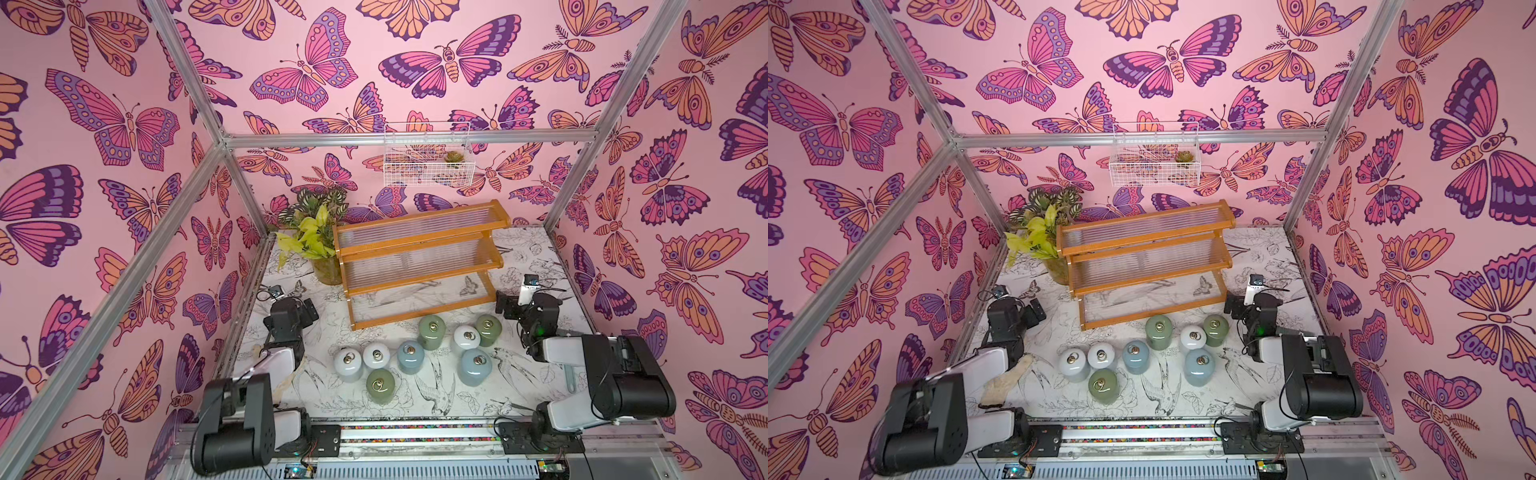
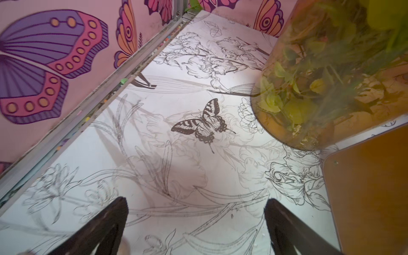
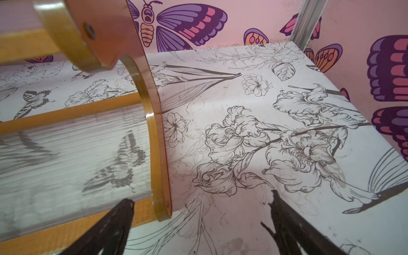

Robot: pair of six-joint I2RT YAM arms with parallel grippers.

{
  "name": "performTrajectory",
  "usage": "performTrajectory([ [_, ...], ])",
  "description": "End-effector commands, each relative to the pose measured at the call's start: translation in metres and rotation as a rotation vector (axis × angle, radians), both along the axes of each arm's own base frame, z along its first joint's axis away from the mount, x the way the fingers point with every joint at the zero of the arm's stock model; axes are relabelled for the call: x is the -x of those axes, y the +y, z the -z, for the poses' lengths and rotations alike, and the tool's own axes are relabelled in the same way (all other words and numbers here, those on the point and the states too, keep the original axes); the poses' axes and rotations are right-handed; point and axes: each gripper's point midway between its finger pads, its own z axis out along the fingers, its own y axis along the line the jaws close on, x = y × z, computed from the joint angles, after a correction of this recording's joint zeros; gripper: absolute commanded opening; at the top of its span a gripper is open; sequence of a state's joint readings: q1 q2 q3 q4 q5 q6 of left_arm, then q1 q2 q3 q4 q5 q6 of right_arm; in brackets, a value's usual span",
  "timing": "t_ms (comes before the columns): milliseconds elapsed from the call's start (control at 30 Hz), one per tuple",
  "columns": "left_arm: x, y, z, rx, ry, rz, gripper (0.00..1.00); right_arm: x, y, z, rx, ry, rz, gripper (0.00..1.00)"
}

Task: Remove the tea canisters from the shelf
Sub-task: Reset both arms

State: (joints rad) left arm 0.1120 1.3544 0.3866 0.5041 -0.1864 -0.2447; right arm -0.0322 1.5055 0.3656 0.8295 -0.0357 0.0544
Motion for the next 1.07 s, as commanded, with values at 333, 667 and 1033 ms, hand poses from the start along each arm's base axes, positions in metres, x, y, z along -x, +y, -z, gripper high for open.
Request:
performTrajectory([
  [333,-0.038,-0.038,-0.018,-0.168,-0.161,0.197,1.00,-0.009,-0.004,-0.010,0.001,-0.020,0.022,0.99],
  [667,-0.035,-0.041,-0.014,-0.182,-0.155,0.200,1.00,-0.009,-0.002,-0.010,0.007,-0.019,0.009,0.99],
  [1033,-0.035,-0.041,-0.014,-0.187,-0.155,0.197,1.00,-0.010,0.001,-0.010,0.014,-0.017,0.001,0.99],
])
